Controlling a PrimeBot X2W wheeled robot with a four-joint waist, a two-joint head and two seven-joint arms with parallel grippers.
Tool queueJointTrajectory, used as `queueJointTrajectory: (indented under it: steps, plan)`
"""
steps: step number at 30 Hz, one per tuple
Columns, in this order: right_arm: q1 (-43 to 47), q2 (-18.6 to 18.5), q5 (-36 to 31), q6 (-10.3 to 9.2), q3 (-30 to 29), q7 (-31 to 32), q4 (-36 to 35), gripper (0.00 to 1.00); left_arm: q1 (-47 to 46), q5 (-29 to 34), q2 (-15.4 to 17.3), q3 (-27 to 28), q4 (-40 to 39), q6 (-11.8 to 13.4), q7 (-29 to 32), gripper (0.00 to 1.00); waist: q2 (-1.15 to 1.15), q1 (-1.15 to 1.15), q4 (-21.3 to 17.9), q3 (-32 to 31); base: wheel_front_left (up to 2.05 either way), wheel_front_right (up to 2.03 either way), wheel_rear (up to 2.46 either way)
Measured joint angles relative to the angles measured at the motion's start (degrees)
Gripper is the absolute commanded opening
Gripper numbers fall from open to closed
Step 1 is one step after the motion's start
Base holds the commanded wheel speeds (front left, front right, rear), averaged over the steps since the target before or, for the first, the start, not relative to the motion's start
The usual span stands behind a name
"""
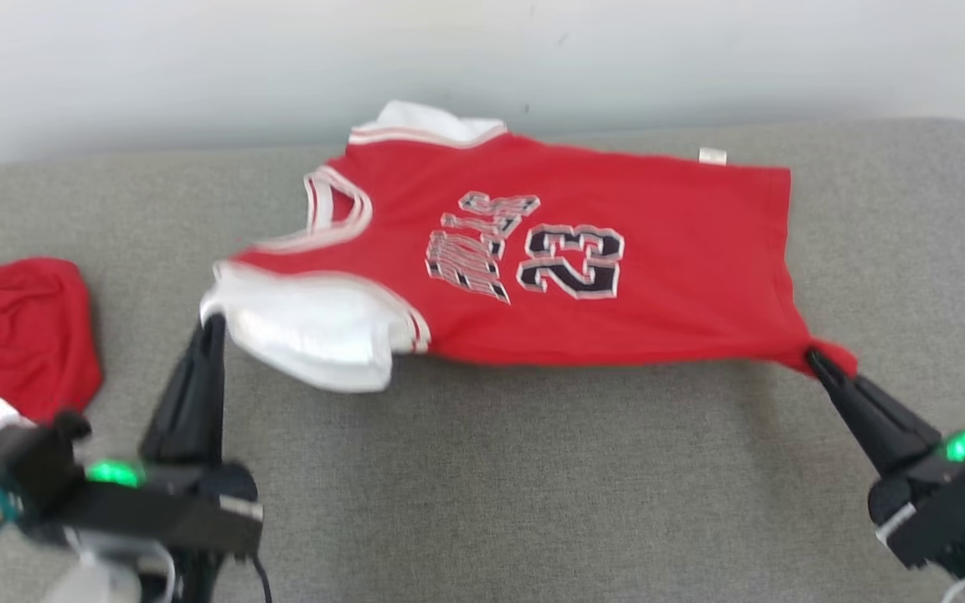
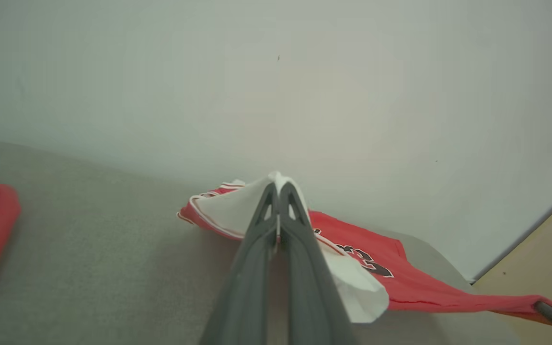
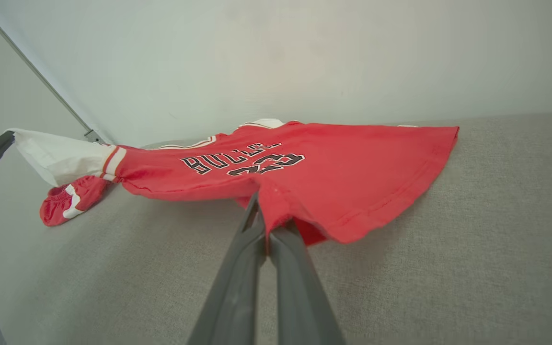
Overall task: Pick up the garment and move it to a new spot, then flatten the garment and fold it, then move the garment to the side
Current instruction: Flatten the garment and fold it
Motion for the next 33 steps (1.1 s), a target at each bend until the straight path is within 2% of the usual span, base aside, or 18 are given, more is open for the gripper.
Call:
queueJointTrajectory:
  steps: [4,12,22,29,33]
  plan:
    - [2.95,-1.33,1.53,0.00,0.44,0.46,-1.08,0.00,7.26,-0.01,-2.07,2.45,-2.27,1.44,0.00,0.00,0.00,0.00,-0.16,-1.75,0.00,0.00,0.00]
    - [8.43,-3.66,2.89,0.00,0.23,2.07,-2.00,0.00,18.30,1.57,-4.34,3.30,-4.80,3.10,0.00,0.00,0.00,0.00,0.10,-4.74,0.00,0.00,0.00]
    - [14.02,-4.67,5.24,0.00,-0.30,5.55,-2.22,0.00,24.19,1.29,-5.14,2.31,-5.78,3.57,0.03,0.00,0.01,0.00,2.90,-6.17,0.00,0.00,0.00]
    - [16.34,-4.66,6.49,0.00,-0.32,10.20,-1.70,0.00,26.67,0.44,-5.61,0.66,-4.90,3.50,0.80,0.00,0.01,0.01,4.90,-6.02,0.00,0.00,0.00]
    - [16.85,-4.54,6.69,0.00,-1.14,11.58,-1.53,0.00,26.86,0.43,-5.71,-0.43,-3.31,2.58,1.26,0.00,0.01,0.01,5.32,-5.24,0.00,0.00,0.00]
